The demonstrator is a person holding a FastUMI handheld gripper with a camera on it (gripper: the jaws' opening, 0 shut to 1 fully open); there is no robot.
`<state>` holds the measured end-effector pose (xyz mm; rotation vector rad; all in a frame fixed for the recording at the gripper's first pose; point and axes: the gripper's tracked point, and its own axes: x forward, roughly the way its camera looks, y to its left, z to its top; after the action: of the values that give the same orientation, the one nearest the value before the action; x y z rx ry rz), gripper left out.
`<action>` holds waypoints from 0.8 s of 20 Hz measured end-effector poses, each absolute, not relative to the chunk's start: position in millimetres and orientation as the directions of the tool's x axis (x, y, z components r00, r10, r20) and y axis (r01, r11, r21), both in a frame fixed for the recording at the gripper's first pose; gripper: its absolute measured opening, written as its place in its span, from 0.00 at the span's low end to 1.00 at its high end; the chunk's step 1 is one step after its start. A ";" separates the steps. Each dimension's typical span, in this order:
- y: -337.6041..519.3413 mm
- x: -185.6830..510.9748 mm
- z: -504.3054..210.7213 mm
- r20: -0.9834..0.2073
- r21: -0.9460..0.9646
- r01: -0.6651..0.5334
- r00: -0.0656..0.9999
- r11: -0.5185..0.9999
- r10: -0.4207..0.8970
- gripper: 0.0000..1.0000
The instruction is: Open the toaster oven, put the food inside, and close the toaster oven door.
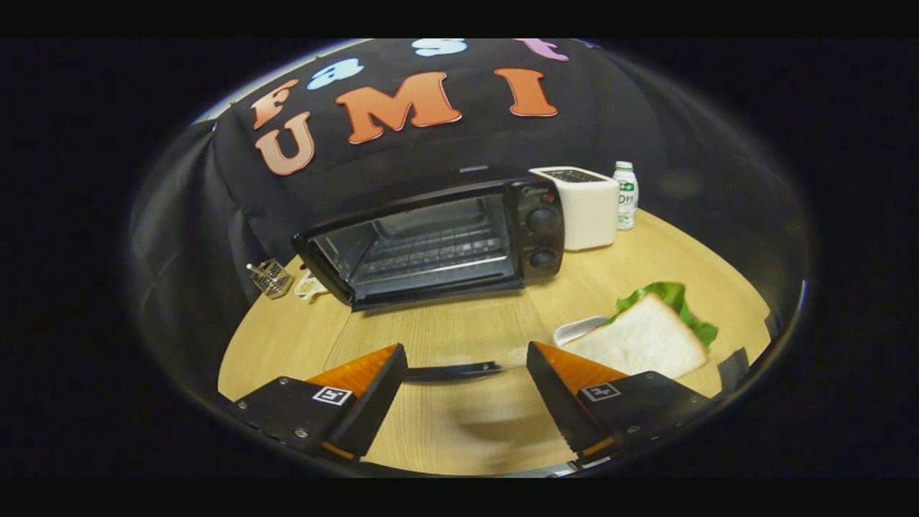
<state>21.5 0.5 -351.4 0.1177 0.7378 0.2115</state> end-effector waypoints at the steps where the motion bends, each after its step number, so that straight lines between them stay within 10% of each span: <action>1: -19.1 26.5 -344.5 -0.662 0.166 -0.158 0.714 0.973 0.229 0.99; 16: -151.2 35.5 -382.1 -0.862 0.413 -0.168 0.246 0.895 0.444 0.99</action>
<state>35.5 -151.2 -382.1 0.2562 1.2576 0.4232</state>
